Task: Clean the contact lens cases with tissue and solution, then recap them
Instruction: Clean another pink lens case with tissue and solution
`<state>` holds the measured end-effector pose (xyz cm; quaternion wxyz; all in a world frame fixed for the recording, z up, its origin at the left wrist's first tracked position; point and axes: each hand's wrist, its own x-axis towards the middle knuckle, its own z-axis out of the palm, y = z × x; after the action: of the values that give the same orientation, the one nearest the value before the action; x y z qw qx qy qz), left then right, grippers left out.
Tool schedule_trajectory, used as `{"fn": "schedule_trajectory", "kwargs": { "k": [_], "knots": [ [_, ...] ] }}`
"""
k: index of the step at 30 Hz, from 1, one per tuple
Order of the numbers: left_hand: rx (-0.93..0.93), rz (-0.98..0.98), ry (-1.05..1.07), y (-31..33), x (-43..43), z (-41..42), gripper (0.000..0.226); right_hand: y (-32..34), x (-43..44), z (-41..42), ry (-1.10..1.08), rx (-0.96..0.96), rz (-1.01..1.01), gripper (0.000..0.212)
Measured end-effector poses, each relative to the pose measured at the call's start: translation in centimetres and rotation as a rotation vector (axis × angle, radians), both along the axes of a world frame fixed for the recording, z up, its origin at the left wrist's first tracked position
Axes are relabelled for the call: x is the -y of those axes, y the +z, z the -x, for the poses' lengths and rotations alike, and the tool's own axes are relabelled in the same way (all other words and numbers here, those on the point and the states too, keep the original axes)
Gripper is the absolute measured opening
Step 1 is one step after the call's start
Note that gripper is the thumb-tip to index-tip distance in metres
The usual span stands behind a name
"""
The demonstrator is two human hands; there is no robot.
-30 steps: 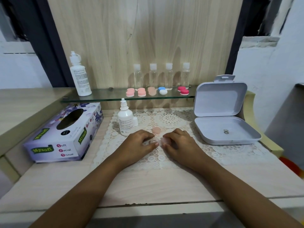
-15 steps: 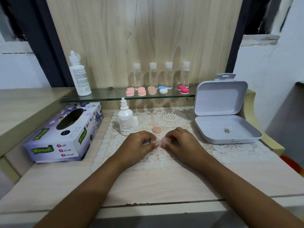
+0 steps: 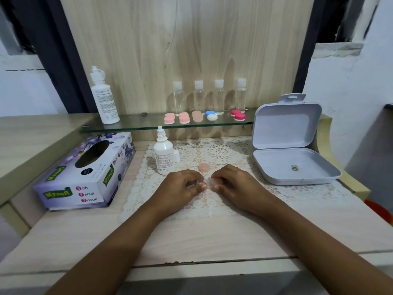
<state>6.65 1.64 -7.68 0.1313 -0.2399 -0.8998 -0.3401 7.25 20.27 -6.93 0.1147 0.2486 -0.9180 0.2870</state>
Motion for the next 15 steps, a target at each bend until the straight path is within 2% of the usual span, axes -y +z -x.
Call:
{"fn": "schedule_trajectory", "kwargs": {
  "k": [8, 15],
  "knots": [
    [-0.002, -0.014, 0.007, 0.09, -0.1, -0.14, 0.021, -0.33, 0.37, -0.2, -0.062, 0.074, 0.058, 0.043],
    [-0.004, -0.009, 0.021, 0.12, -0.08, -0.15, 0.021, -0.03, 0.39, -0.32, -0.084, 0.009, 0.078, 0.035]
  ]
}}
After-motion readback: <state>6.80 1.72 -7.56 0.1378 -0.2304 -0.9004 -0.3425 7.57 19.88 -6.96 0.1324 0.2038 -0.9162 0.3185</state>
